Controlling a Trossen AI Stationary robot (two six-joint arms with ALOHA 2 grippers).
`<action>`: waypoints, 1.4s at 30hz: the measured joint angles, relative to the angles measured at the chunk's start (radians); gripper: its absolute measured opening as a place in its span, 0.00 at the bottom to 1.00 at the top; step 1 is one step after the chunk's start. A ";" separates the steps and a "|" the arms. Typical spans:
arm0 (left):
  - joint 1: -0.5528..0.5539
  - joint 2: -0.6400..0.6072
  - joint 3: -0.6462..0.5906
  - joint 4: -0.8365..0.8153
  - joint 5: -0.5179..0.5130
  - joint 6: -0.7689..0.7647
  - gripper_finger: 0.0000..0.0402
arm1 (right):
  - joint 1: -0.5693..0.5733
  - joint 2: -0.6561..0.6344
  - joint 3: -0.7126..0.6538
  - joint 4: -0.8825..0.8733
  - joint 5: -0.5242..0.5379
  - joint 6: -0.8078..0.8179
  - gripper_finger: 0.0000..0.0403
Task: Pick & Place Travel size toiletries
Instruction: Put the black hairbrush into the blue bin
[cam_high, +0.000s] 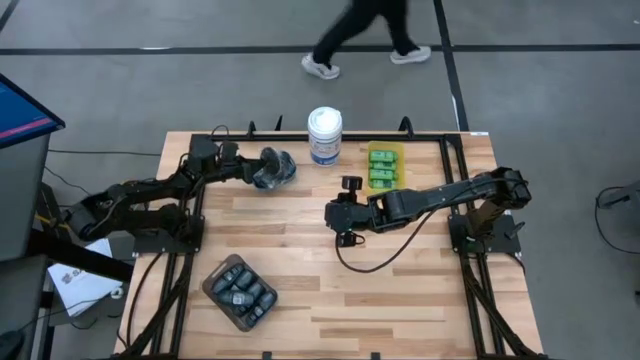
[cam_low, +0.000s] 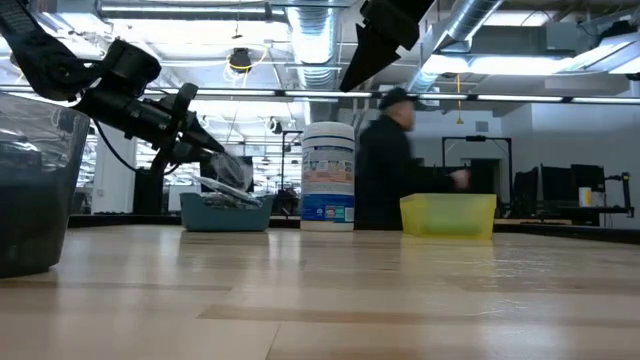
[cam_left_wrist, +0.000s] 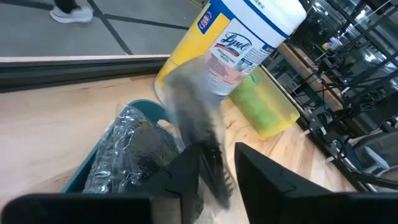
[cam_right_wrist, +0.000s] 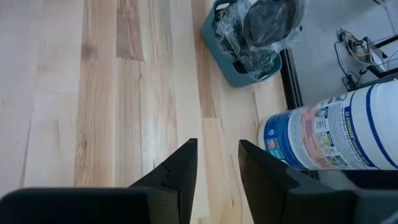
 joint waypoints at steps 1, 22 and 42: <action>0.000 0.000 0.000 0.001 0.000 0.004 0.26 | 0.000 0.000 0.000 0.000 0.000 0.003 0.27; 0.000 -0.054 0.004 0.001 0.017 0.206 0.45 | 0.003 0.000 0.000 -0.020 -0.003 0.036 0.27; -0.238 0.239 0.178 -0.168 -0.312 0.425 0.00 | -0.006 0.000 0.000 -0.031 -0.004 0.062 0.27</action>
